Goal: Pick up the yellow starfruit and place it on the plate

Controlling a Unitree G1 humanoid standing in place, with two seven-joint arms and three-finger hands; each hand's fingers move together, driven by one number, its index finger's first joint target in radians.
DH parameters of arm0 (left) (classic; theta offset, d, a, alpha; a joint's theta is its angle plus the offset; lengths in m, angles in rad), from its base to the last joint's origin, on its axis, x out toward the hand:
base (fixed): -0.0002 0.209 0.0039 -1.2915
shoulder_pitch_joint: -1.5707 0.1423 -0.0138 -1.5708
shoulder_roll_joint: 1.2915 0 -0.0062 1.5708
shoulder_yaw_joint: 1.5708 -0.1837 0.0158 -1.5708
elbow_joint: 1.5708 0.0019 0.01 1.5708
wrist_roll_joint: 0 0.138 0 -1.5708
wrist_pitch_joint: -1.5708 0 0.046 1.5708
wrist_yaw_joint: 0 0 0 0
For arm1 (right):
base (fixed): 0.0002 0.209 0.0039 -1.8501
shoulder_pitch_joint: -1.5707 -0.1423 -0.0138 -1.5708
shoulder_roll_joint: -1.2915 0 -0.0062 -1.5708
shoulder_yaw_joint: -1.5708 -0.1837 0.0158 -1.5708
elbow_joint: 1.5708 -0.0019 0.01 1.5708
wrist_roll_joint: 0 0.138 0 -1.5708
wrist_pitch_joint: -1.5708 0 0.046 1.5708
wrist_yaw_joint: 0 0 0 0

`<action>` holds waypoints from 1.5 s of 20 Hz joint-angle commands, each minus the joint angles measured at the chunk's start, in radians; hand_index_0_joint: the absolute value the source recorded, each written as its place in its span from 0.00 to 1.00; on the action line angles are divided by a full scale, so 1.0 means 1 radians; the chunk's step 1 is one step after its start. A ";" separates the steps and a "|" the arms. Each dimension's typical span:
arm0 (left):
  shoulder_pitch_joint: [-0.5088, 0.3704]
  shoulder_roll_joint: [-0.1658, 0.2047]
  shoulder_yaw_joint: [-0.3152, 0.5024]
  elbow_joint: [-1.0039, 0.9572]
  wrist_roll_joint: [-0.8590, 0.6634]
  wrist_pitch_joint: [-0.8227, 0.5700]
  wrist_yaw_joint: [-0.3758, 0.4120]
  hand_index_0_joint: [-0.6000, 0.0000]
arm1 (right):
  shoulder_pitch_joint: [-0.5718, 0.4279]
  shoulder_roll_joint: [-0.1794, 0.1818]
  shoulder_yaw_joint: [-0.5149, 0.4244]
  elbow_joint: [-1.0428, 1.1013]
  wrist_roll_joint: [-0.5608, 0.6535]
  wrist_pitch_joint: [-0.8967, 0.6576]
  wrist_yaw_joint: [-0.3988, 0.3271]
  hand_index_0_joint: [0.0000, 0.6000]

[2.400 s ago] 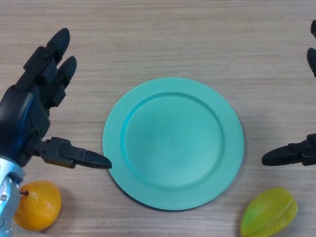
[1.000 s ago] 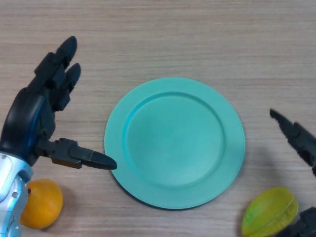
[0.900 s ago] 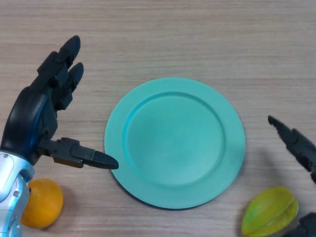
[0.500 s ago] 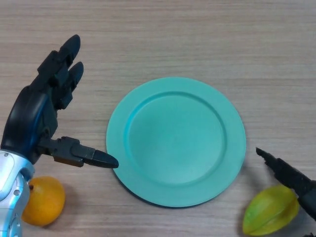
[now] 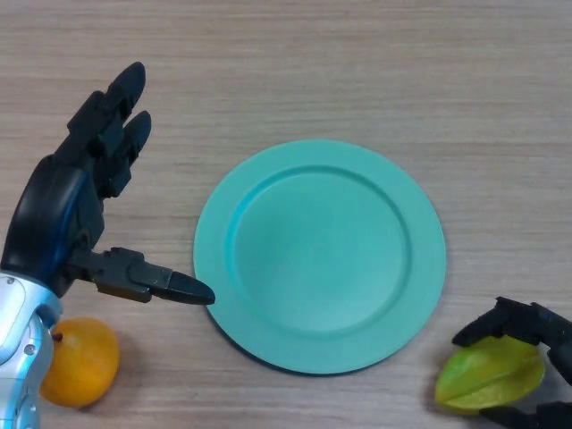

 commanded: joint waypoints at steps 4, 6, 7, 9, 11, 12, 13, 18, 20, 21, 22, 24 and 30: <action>-0.012 0.032 0.070 -0.090 -0.034 -0.098 0.042 1.00 | -0.023 -0.018 -0.018 -0.200 0.160 0.104 0.053 1.00; -0.005 0.035 0.081 -0.107 -0.042 -0.074 0.040 1.00 | -0.060 -0.016 0.006 -0.282 0.220 0.217 0.076 1.00; -0.004 0.038 0.087 -0.124 -0.046 -0.057 0.037 1.00 | -0.118 -0.023 0.030 -0.279 0.243 0.205 0.033 1.00; 0.001 0.037 0.089 -0.138 -0.040 -0.064 0.034 1.00 | -0.179 -0.031 0.077 -0.295 0.300 0.276 0.011 1.00; -0.002 0.036 0.092 -0.151 -0.042 -0.066 0.044 1.00 | -0.228 -0.028 0.120 -0.349 0.380 0.416 0.001 1.00; 0.000 0.034 0.091 -0.152 -0.038 -0.079 0.048 1.00 | -0.244 -0.025 0.135 -0.367 0.399 0.461 -0.006 1.00; 0.010 0.029 0.090 -0.158 -0.043 -0.088 0.052 1.00 | -0.278 -0.017 0.175 -0.385 0.428 0.540 -0.025 1.00; 0.030 0.031 0.111 -0.204 -0.070 -0.048 0.035 1.00 | -0.393 0.018 0.267 -0.248 0.362 0.482 -0.104 1.00; 0.031 0.034 0.123 -0.207 -0.075 -0.047 0.029 1.00 | -0.412 0.040 0.299 -0.209 0.378 0.487 -0.148 1.00; 0.030 0.036 0.126 -0.217 -0.073 -0.038 0.031 1.00 | -0.423 0.045 0.327 -0.173 0.351 0.476 -0.170 1.00; 0.030 0.036 0.126 -0.220 -0.071 -0.032 0.033 1.00 | -0.423 0.046 0.339 -0.162 0.346 0.481 -0.181 1.00; 0.034 0.034 0.128 -0.221 -0.064 -0.043 0.028 1.00 | -0.415 0.048 0.372 -0.157 0.318 0.522 -0.203 1.00; 0.026 0.040 0.130 -0.225 -0.063 -0.036 0.026 1.00 | -0.420 0.048 0.408 -0.101 0.167 0.492 -0.206 0.33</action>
